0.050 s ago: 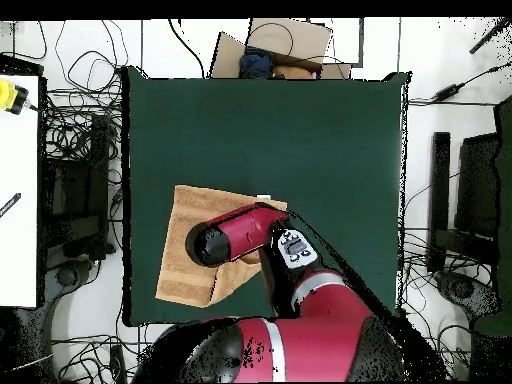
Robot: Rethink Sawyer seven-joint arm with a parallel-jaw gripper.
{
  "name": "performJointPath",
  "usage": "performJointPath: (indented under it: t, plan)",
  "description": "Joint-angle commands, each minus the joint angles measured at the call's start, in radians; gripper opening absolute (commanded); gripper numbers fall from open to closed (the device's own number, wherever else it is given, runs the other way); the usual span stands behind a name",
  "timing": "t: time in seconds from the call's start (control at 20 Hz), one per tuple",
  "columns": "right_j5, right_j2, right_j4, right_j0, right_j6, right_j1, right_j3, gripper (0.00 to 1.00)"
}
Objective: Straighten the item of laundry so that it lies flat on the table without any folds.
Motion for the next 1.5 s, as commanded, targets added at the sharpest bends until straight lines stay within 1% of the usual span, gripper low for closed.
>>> performJointPath:
  t: [0.05, 0.35, 0.5, 0.65, 0.9, 1.3, 1.5]
  plan:
    - [0.049, 0.048, -0.004, -0.044, -0.038, -0.001, 0.099, 1.00]
    - [0.013, 0.034, -0.033, -0.036, -0.026, 0.040, 0.089, 1.00]
    - [-0.014, 0.012, -0.057, -0.021, -0.013, 0.045, 0.106, 1.00]
    - [-0.040, -0.003, -0.077, -0.011, -0.006, 0.069, 0.111, 1.00]
    - [-0.021, 0.008, -0.081, -0.022, -0.023, 0.090, 0.102, 1.00]
    - [0.044, 0.039, -0.053, -0.051, -0.055, 0.061, 0.114, 1.00]
    - [0.080, 0.058, -0.039, -0.082, -0.086, 0.060, 0.108, 1.00]
